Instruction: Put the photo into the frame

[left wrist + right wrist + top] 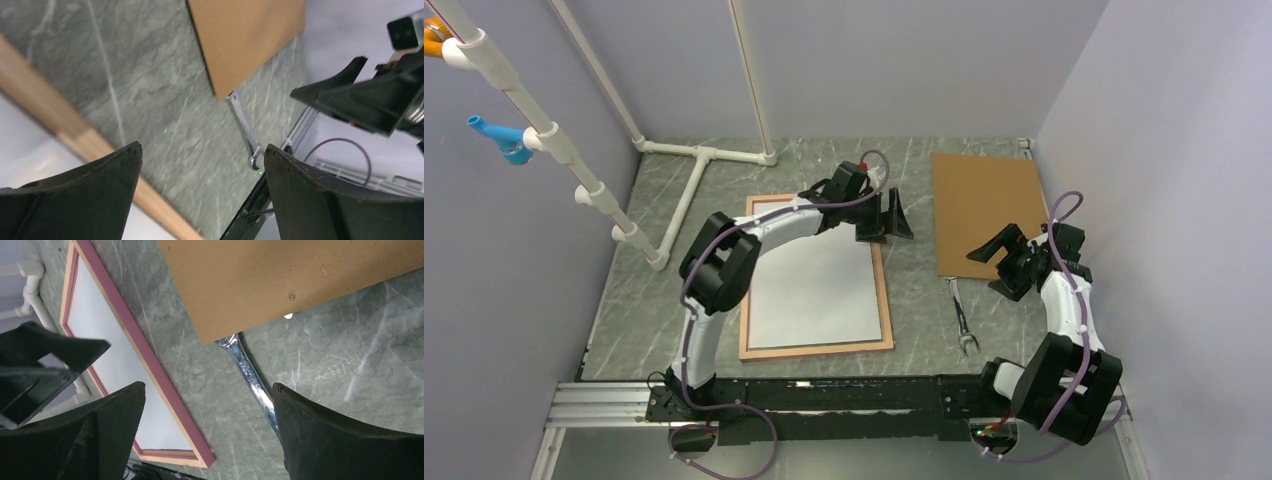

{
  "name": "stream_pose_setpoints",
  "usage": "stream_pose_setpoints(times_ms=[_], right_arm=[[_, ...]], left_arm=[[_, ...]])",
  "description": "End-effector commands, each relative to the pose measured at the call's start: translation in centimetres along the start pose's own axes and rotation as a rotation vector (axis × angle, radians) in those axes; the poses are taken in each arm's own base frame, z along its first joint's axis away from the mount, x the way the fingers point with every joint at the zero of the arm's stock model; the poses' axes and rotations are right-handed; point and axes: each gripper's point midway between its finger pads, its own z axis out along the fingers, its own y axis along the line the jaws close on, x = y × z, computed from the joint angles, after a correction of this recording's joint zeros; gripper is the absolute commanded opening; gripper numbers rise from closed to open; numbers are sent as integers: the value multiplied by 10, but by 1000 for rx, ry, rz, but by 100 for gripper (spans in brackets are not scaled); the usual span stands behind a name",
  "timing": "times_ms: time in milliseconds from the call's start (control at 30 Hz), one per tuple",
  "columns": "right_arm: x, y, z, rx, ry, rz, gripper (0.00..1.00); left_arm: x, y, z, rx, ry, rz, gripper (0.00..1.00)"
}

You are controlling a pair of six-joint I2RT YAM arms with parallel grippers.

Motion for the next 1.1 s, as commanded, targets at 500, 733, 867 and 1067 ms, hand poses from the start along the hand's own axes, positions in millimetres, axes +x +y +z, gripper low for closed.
stream_pose_setpoints(times_ms=[500,733,867,1067], right_arm=[[1,5,-16,-10,-36,-37,99],[0,5,-18,-5,-46,-39,99],[0,5,-18,-8,-45,-36,99],[0,5,-18,-12,-44,-37,99]], left_arm=[[-8,-55,100,417,48,-217,84],[-1,-49,122,424,70,-247,81],[4,-37,129,383,64,-254,81],[11,-34,142,410,72,-274,74]])
